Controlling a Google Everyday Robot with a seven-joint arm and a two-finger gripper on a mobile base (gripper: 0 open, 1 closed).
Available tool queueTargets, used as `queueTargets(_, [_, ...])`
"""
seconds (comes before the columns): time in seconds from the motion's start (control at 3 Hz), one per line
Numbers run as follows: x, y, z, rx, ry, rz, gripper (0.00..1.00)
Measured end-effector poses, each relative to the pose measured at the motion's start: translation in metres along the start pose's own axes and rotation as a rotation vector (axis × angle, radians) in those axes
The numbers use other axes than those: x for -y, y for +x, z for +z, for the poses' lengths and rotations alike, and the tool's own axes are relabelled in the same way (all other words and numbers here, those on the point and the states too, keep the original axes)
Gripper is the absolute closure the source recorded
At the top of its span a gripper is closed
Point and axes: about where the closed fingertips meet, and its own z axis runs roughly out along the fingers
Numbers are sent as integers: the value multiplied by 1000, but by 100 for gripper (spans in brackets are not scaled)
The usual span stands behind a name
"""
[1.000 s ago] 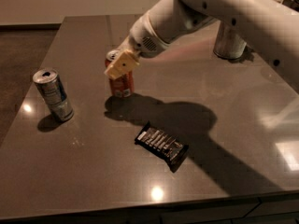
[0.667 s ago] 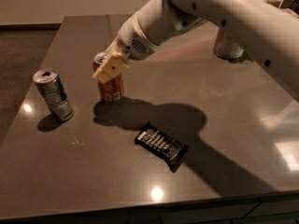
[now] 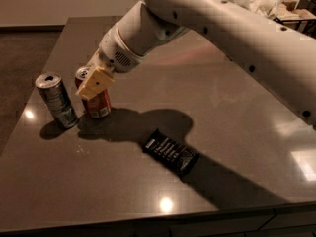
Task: Move coke can near redbull can
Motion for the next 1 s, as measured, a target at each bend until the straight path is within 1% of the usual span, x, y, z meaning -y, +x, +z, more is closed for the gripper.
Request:
queueTargets(0.33, [-5,-2,16,-15,-23,-22,84])
queueTargets(0.67, [-8,-1,25,-26,-30,-37,60])
queueTargets(1.0, [-9,-2,26,-27,-33,-39,36])
